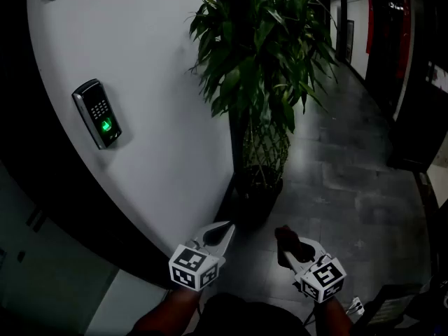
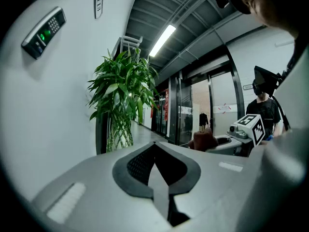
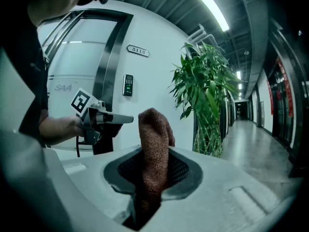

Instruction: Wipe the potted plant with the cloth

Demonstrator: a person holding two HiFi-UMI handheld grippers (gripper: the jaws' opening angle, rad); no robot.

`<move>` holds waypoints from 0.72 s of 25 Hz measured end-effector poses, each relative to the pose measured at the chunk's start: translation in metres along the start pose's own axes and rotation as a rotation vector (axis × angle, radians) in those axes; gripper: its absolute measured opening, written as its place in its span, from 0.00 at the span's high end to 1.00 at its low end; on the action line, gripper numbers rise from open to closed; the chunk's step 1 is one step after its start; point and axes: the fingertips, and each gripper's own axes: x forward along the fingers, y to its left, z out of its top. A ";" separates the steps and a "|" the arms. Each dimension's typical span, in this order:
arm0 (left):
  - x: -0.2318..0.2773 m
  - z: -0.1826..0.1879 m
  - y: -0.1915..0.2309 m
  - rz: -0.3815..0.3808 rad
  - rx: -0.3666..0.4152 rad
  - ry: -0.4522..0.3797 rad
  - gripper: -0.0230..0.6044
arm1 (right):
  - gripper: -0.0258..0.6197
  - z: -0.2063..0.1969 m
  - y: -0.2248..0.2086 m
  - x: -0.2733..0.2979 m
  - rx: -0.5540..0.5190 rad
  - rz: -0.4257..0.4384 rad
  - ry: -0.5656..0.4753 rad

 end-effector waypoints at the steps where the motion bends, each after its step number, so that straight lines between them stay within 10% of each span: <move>1: 0.003 0.000 0.006 0.004 0.002 0.013 0.93 | 0.86 0.004 -0.002 0.004 -0.015 -0.001 -0.002; 11: 0.047 0.054 0.096 0.055 0.051 -0.024 0.93 | 0.86 0.071 -0.014 0.082 -0.281 0.043 0.001; 18: 0.107 0.136 0.179 0.050 0.116 -0.122 0.93 | 0.86 0.181 -0.049 0.162 -0.681 -0.076 0.005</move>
